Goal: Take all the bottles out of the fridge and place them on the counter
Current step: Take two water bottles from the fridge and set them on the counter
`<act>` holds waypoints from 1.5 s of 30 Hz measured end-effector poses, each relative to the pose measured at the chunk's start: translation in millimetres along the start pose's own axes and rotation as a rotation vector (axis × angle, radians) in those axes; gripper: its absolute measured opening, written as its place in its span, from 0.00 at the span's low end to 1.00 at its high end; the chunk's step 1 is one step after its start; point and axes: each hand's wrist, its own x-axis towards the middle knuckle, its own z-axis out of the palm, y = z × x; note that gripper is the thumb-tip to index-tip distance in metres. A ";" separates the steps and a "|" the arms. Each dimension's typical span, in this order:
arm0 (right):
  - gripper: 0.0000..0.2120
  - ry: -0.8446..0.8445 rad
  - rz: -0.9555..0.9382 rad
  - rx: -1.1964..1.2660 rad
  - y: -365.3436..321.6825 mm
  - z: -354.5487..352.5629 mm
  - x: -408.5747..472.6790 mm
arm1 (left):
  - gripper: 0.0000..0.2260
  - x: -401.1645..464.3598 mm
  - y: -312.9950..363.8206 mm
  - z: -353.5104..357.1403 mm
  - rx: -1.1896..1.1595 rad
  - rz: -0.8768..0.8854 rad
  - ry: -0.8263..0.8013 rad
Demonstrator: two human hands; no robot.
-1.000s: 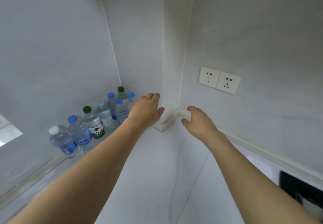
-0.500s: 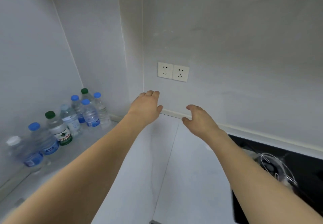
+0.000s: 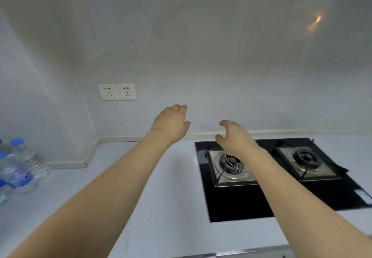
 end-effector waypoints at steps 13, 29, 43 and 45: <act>0.25 0.177 0.330 -0.025 216.5 -119.1 -78.3 | 0.23 67.7 264.6 70.2 -0.043 0.361 -0.085; 0.25 0.399 0.761 -0.110 417.0 -240.4 -257.2 | 0.22 52.5 585.8 133.3 -0.165 0.855 -0.133; 0.25 0.584 1.122 -0.130 513.7 -295.9 -390.1 | 0.21 -0.3 795.9 169.8 -0.255 1.265 -0.189; 0.25 0.608 1.167 -0.142 536.6 -303.0 -398.4 | 0.20 -1.5 828.5 178.3 -0.278 1.320 -0.198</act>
